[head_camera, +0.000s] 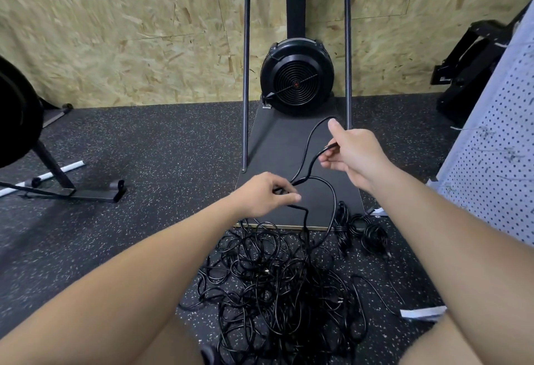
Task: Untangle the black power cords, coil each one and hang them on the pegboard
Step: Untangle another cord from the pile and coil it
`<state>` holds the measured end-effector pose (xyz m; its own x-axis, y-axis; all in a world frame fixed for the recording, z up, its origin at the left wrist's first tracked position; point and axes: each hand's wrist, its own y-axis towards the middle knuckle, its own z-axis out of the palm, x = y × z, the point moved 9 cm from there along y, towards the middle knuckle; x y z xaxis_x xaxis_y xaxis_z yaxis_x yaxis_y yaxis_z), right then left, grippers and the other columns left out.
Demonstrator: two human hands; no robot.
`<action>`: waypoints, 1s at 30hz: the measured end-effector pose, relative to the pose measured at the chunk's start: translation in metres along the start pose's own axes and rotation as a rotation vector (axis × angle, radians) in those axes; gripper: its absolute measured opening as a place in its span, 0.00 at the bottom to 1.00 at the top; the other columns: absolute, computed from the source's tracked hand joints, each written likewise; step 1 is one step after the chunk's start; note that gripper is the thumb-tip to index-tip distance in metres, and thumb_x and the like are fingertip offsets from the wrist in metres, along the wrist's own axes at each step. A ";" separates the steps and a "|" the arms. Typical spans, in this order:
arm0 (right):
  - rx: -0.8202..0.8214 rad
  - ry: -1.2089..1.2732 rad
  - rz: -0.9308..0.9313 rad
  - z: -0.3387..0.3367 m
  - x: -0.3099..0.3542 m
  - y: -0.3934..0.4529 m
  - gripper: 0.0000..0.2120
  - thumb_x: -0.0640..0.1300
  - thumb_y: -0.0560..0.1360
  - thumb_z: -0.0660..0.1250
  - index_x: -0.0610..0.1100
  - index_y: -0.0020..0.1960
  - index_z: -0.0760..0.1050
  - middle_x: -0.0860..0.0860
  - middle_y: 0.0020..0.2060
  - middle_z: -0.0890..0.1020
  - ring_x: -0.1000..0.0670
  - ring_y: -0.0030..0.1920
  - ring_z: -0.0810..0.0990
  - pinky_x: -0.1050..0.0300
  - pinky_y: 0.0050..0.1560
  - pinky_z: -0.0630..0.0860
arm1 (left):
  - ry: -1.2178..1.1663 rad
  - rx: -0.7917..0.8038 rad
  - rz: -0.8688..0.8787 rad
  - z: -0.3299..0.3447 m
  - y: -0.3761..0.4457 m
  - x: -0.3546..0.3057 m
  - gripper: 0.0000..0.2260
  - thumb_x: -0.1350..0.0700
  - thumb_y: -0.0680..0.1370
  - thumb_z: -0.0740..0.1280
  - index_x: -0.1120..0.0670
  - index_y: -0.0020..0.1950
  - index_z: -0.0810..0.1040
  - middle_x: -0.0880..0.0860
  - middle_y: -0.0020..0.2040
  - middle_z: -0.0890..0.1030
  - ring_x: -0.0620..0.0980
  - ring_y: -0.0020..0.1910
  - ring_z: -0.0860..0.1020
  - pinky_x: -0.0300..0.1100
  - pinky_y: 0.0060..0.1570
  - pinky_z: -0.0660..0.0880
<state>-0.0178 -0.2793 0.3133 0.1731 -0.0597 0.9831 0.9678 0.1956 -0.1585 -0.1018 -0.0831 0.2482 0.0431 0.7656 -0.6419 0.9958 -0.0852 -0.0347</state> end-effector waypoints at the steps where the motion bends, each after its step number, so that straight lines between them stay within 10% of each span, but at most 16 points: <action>1: 0.006 0.008 0.000 0.001 -0.001 0.000 0.22 0.55 0.86 0.68 0.37 0.45 0.76 0.42 0.29 0.81 0.42 0.34 0.85 0.45 0.45 0.87 | 0.007 -0.016 -0.017 0.001 0.001 0.003 0.10 0.39 0.79 0.77 0.43 0.52 0.89 0.35 0.39 0.83 0.35 0.38 0.78 0.36 0.44 0.73; 10: 0.216 0.114 -0.021 0.021 0.004 -0.004 0.25 0.60 0.85 0.68 0.36 0.53 0.80 0.39 0.47 0.88 0.42 0.52 0.90 0.44 0.60 0.86 | -0.162 -0.143 -0.091 -0.006 0.008 0.006 0.04 0.61 0.77 0.75 0.53 0.44 0.85 0.52 0.35 0.86 0.49 0.31 0.79 0.45 0.38 0.79; 15: 0.380 -0.514 -0.042 0.024 -0.019 -0.006 0.35 0.70 0.70 0.80 0.51 0.69 0.80 0.55 0.64 0.85 0.54 0.65 0.83 0.45 0.73 0.76 | -0.356 -0.220 -0.162 -0.021 0.008 0.013 0.05 0.67 0.78 0.74 0.59 0.47 0.81 0.48 0.30 0.78 0.48 0.25 0.69 0.38 0.28 0.66; 20: 0.467 -0.753 0.033 0.027 -0.058 -0.006 0.53 0.58 0.65 0.88 0.57 0.83 0.65 0.53 0.71 0.78 0.50 0.67 0.80 0.45 0.72 0.77 | -0.517 -0.179 -0.164 -0.031 0.008 0.020 0.06 0.65 0.80 0.76 0.57 0.53 0.82 0.53 0.38 0.79 0.49 0.32 0.71 0.40 0.32 0.69; 30: 0.373 -0.632 0.042 0.020 -0.057 0.009 0.19 0.27 0.75 0.77 0.39 0.63 0.82 0.41 0.49 0.89 0.46 0.50 0.88 0.55 0.47 0.85 | -0.553 -0.260 -0.184 -0.058 0.003 0.030 0.09 0.62 0.86 0.69 0.54 0.65 0.84 0.57 0.45 0.86 0.46 0.32 0.74 0.37 0.31 0.71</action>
<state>-0.0222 -0.2549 0.2576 -0.0390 0.5092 0.8598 0.8166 0.5122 -0.2663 -0.0929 -0.0235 0.2739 -0.1093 0.3044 -0.9463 0.9731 0.2268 -0.0395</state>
